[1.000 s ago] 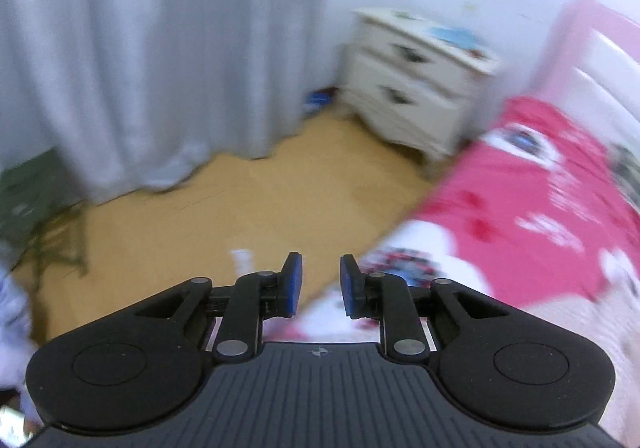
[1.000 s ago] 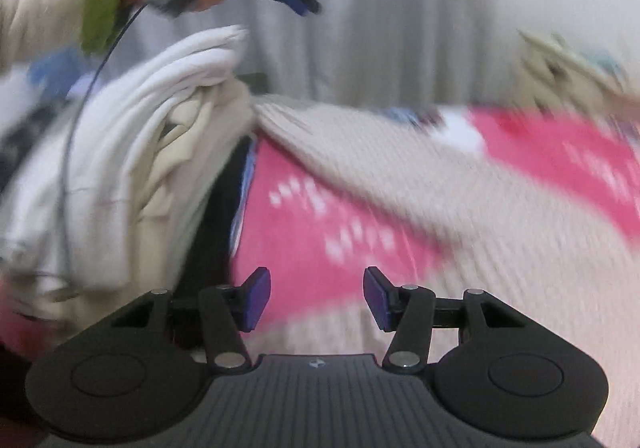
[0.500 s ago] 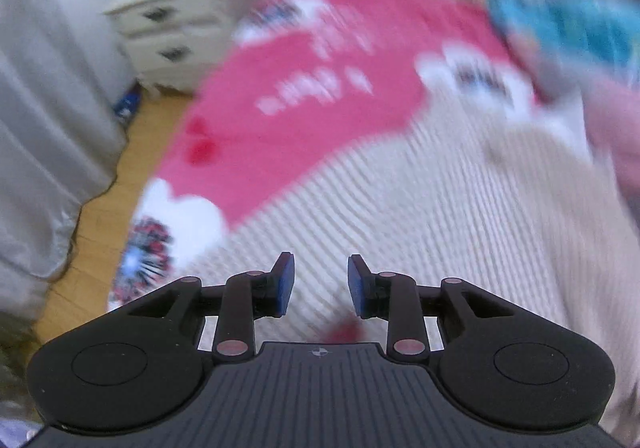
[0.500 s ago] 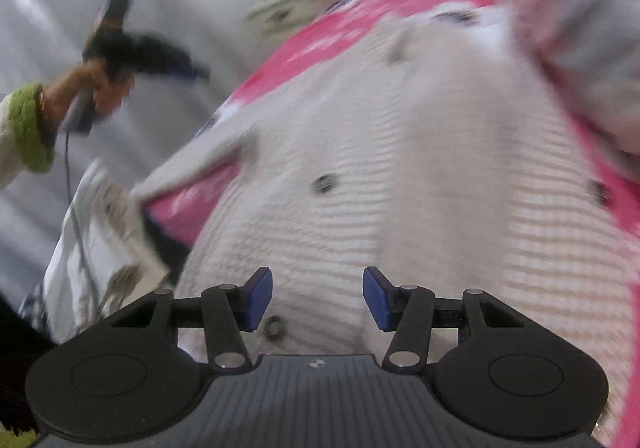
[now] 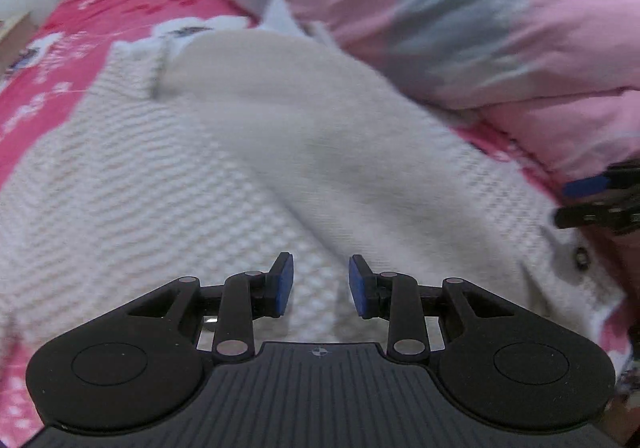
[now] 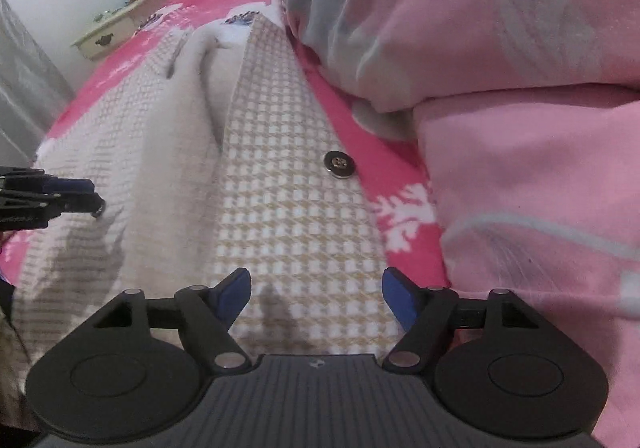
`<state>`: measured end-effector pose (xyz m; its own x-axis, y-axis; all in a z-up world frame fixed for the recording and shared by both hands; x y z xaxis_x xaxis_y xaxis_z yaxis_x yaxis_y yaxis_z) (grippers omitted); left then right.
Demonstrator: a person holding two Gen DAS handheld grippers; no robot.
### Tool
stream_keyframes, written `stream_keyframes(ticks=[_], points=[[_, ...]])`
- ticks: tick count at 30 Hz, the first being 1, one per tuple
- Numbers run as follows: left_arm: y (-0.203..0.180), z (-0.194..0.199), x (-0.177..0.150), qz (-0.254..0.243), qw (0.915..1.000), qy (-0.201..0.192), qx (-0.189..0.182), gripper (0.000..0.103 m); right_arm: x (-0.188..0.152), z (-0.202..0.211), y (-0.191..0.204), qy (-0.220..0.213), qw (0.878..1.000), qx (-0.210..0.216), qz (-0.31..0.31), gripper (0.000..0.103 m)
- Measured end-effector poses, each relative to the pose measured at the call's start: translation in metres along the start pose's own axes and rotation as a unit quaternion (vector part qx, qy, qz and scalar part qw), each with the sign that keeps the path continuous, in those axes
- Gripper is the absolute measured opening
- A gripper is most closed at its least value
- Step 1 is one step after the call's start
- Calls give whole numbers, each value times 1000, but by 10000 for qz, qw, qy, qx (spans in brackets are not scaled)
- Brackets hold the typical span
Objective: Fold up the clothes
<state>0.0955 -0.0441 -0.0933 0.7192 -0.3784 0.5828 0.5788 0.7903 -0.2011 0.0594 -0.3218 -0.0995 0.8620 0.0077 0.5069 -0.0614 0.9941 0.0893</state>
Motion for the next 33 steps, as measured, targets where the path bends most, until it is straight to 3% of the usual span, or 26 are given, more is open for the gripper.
stream_keyframes(ticks=[4,9,13,14,16,18,22,24,25,27,28,31,33], points=[[-14,-12,3,-111,9996,-81,-264,31,-9,15,17,-195,9995,25,260,76],[-31,-17,5,-73,9980,-164,-613,31,-37,43,78,-479,9837,460,1670,75],[-41,-22,9,-190,9969,-257,-716,31,-55,19,89,-177,9750,193,2208,57],[-42,-24,9,-200,9970,-246,-711,31,-56,14,85,-81,9772,164,2115,56],[-44,-25,7,-244,9970,-225,-696,31,-55,7,76,96,9822,172,1870,25],[-45,-24,5,-298,9971,-219,-669,31,-44,17,66,22,9887,341,1460,6],[-47,-21,0,-363,9970,-218,-641,31,-8,58,35,-610,9952,170,744,5],[-47,-22,1,-340,9971,-224,-642,31,15,87,21,-963,9937,565,61,5],[-47,-24,3,-305,9971,-240,-658,32,25,102,14,-1137,9888,904,-341,5],[-45,-26,10,-219,9966,-349,-710,32,42,124,-4,-1367,9679,1693,-1259,5],[-44,-27,15,-176,9963,-420,-731,32,47,130,-15,-1413,9495,2158,-1789,5],[-36,-31,36,67,9949,-700,-723,32,54,135,-45,-1595,8767,3325,-3090,5],[-31,-33,50,201,9931,-890,-743,32,56,134,-56,-1748,8397,3766,-3500,5]])
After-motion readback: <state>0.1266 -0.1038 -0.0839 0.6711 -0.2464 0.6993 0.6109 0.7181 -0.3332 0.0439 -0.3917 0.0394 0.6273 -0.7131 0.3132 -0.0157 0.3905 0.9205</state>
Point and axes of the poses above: each gripper's, at about its wrist camera, not at the fingertips, and z roughly against the way its jaws point, y to its left, x to its top, the point moved 10 cm from there along -z, roughly the way its jaws point, and after that the axes turned 6 degrees about -x, right-handed, at the moved point
